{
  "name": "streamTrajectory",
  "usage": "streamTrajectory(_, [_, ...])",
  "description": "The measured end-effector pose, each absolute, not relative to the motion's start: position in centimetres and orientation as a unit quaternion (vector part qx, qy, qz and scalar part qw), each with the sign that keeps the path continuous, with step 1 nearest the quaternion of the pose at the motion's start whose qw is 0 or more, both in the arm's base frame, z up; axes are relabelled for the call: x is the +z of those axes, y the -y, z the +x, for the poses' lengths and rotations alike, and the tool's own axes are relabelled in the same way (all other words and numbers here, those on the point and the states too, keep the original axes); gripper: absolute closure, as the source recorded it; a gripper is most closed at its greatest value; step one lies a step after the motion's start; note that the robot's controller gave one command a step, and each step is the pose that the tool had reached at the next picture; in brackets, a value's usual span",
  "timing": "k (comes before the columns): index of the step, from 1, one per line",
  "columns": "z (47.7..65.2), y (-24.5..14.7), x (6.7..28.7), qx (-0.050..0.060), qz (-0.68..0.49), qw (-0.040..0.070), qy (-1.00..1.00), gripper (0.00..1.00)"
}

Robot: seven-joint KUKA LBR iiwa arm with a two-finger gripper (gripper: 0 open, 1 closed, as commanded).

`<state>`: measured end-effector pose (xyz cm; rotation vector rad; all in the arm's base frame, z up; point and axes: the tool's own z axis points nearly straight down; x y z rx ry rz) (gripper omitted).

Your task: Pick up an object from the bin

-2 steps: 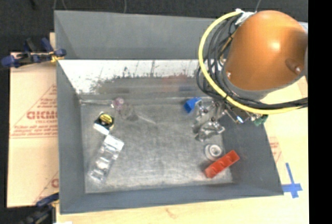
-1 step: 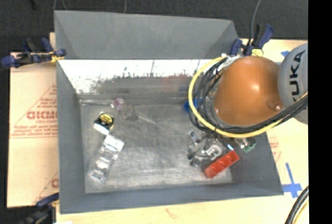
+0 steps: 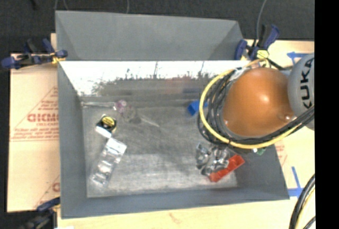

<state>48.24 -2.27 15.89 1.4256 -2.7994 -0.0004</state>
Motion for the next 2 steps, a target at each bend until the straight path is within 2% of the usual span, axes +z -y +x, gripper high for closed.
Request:
streamTrajectory(1, [49.5,7.53,14.06,0.0,0.401,-0.002,0.916,1.0])
streamTrajectory(2, [49.49,7.4,14.1,0.0,0.401,-0.002,0.916,0.0])
